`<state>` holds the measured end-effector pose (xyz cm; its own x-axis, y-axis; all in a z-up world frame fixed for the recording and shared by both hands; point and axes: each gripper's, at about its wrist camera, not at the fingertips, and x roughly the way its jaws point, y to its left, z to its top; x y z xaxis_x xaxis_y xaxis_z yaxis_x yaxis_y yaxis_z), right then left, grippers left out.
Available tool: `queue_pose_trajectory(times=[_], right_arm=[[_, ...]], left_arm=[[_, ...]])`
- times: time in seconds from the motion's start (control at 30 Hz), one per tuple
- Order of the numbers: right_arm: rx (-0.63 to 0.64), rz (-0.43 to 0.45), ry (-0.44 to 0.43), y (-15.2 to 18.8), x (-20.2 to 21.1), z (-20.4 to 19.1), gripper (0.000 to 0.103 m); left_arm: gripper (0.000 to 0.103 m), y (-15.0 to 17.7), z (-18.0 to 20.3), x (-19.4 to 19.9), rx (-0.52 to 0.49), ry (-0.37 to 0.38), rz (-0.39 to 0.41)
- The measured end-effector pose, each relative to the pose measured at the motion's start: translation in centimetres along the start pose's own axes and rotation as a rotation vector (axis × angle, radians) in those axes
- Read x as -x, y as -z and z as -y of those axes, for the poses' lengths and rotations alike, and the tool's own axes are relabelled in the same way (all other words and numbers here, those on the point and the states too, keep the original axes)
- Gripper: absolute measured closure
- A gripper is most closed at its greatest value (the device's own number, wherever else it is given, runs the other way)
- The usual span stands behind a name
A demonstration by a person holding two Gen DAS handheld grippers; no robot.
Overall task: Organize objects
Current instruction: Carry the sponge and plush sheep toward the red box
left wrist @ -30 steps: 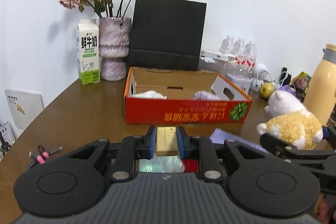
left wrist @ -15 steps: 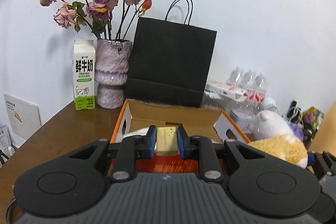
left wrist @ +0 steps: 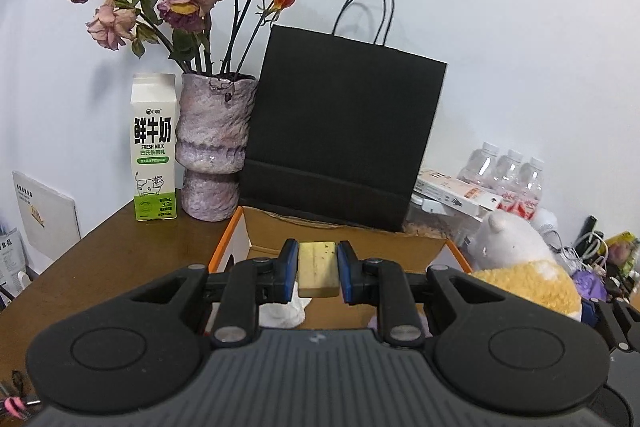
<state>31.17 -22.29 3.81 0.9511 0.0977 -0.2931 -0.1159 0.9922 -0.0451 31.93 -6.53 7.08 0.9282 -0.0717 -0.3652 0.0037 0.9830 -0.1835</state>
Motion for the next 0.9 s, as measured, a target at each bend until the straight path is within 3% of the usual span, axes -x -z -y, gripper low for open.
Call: queue_pose_trajectory(times=[0.43,0.9], right_arm=[[0.005,-0.076,-0.017,-0.8,-6.6,0.7,0.007],[-0.02,-0.159,0.022,1.3,-11.4,2.3,0.006]], left_arm=[[0.081,-0.8,0.4,-5.5,0.032,-0.071,-0.03],[0.081,2.1,0.1,-10.3,0.03,-0.146,-0.121]])
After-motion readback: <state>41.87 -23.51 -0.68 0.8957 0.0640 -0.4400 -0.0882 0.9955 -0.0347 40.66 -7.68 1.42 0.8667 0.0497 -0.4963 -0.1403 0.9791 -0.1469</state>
